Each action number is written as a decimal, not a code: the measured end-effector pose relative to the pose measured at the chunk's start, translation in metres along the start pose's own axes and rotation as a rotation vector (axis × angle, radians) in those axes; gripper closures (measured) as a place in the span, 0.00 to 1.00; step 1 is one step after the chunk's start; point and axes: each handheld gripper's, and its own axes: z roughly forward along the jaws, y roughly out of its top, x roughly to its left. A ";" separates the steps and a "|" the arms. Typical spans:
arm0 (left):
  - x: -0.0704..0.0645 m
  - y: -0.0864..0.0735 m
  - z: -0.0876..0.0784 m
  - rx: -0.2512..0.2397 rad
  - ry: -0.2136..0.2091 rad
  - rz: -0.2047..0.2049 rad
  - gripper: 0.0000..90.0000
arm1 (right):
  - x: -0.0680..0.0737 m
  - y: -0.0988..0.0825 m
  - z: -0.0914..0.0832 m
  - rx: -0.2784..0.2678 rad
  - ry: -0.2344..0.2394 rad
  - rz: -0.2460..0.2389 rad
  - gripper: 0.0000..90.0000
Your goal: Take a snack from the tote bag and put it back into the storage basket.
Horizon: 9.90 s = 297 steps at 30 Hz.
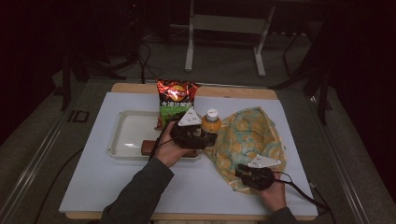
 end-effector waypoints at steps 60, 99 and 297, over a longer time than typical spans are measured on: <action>0.035 -0.047 -0.062 -0.033 0.121 -0.082 0.42 | 0.000 0.000 0.000 0.000 0.002 0.002 0.72; 0.055 -0.073 -0.104 -0.034 0.232 -0.122 0.42 | 0.000 0.000 0.000 0.000 0.005 0.006 0.72; 0.097 -0.132 -0.146 0.057 0.286 -0.308 0.31 | -0.001 0.000 0.000 0.000 0.015 0.007 0.71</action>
